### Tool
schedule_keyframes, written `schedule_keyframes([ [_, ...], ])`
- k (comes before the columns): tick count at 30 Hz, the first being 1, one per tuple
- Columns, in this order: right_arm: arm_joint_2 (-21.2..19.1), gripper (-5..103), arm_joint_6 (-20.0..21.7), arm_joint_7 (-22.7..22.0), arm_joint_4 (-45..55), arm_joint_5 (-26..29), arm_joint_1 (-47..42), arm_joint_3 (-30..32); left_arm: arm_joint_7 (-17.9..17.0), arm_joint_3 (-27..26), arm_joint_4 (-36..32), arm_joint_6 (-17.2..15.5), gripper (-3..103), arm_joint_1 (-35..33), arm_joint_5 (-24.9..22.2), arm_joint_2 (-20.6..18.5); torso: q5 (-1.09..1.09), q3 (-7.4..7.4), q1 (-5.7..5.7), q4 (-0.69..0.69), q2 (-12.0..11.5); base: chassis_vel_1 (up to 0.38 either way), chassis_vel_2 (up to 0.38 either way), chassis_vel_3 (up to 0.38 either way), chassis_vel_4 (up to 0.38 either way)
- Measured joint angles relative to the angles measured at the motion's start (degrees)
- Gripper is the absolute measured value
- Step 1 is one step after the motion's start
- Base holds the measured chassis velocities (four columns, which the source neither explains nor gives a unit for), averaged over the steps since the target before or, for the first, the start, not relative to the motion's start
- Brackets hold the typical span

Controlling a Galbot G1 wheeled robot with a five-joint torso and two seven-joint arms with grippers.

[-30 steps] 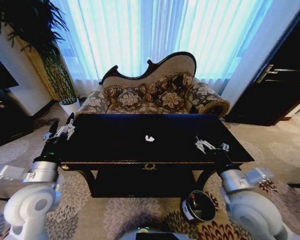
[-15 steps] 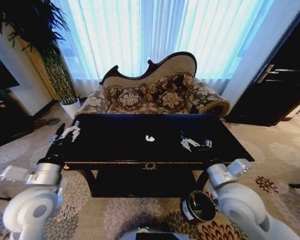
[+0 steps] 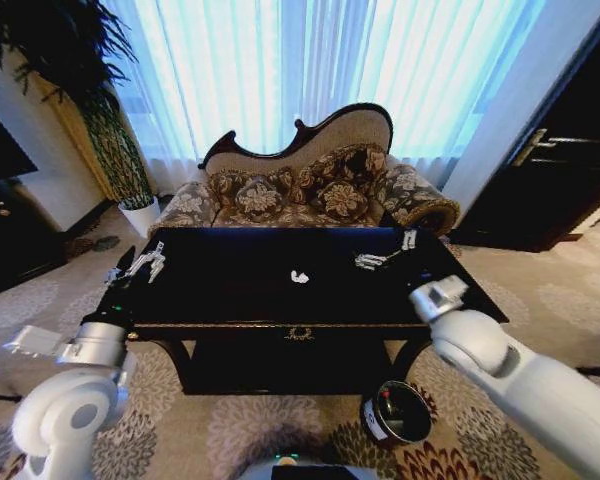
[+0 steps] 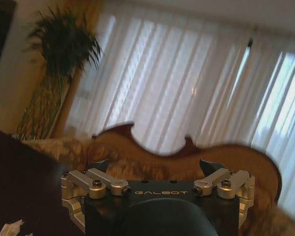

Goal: Move to the front of the table and place the trash on the table into the trash bin.

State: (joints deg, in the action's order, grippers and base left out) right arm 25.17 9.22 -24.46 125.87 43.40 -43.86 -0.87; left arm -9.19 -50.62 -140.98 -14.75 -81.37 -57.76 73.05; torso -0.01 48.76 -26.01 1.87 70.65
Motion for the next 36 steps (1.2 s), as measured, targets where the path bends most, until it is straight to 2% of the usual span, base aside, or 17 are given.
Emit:
schedule_keyframes([
  [2,-0.07,100,0.56,-1.13,-1.69,3.87,9.46,-8.86,0.01,0.89,0.14,0.03,100,0.14,0.7,0.53,-0.02,0.0,0.0,-0.03,0.0,0.0,0.0,0.0,0.0],
  [5,1.86,100,2.22,-2.54,-3.29,6.51,17.61,-18.7,0.27,1.95,0.73,0.32,100,0.74,2.7,1.11,0.0,0.0,0.0,0.0,0.0,0.0,0.0,0.0,0.0],
  [6,1.86,100,2.22,-2.54,-3.29,6.51,17.61,-18.7,0.27,1.95,0.73,0.32,100,0.74,2.7,1.11,0.0,0.0,0.0,0.0,0.0,0.0,0.0,0.0,0.0],
  [8,4.09,100,6.84,-8.47,-3.99,9.8,23.01,-24.93,0.76,2.36,1.31,0.7,100,0.84,4.33,1.51,-0.01,0.0,0.0,-0.02,0.0,0.0,0.0,0.0,0.0],
  [10,5.66,100,9.5,-11.91,-5.05,13.74,27.75,-29.86,0.91,2.37,1.58,0.92,100,0.6,4.74,1.6,0.0,0.0,0.0,-0.01,0.0,0.0,0.0,0.0,0.0],
  [11,5.66,100,9.5,-11.91,-5.05,13.74,27.75,-29.86,0.91,2.37,1.58,0.92,100,0.6,4.74,1.6,0.0,0.0,0.0,-0.01,0.0,0.0,0.0,0.0,0.0],
  [17,8.99,100,9.88,-10.78,-8.17,17.16,35.65,-39.07,0.98,0.96,2.12,1.12,100,1.02,3.83,0.41,-0.01,-0.01,0.0,0.0,0.0,0.0,0.0,0.0,0.0],
  [18,9.97,100,10.45,-11.21,-8.69,18.81,37.05,-40.86,0.99,0.7,2.31,1.12,100,1.28,3.57,0.24,-0.01,-0.01,0.0,0.0,0.0,0.0,0.0,0.0,0.0],
  [20,12.51,100,13.08,-15.63,-10.23,23.69,40.18,-44.3,1.0,0.46,2.61,1.13,100,1.57,3.34,0.12,-0.02,0.0,0.0,-0.01,0.0,0.0,0.0,0.0,0.0],
  [21,12.51,100,13.08,-15.63,-10.23,23.69,40.18,-44.3,1.0,0.46,2.61,1.13,100,1.57,3.34,0.12,-0.02,0.0,0.0,-0.01,0.0,0.0,0.0,0.0,0.0],
  [24,15.54,100,15.19,-20.8,-11.97,31.11,42.92,-46.69,1.06,0.09,3.04,1.34,100,1.76,3.05,-0.09,-0.02,0.0,-0.01,-0.03,0.0,0.0,0.0,0.0,0.0],
  [29,15.89,100,15.87,-22.06,-11.0,36.58,43.38,-47.18,1.25,-0.93,3.75,1.59,100,2.02,2.05,-0.83,-0.01,-0.01,0.0,0.0,0.0,0.0,0.0,0.0,0.0],
  [36,16.36,100,15.6,-22.52,-10.1,37.98,42.25,-46.79,1.41,-0.73,3.82,1.72,100,2.2,1.97,-0.69,-0.01,-0.01,0.0,-0.01,0.0,0.0,0.0,0.0,0.0],
])
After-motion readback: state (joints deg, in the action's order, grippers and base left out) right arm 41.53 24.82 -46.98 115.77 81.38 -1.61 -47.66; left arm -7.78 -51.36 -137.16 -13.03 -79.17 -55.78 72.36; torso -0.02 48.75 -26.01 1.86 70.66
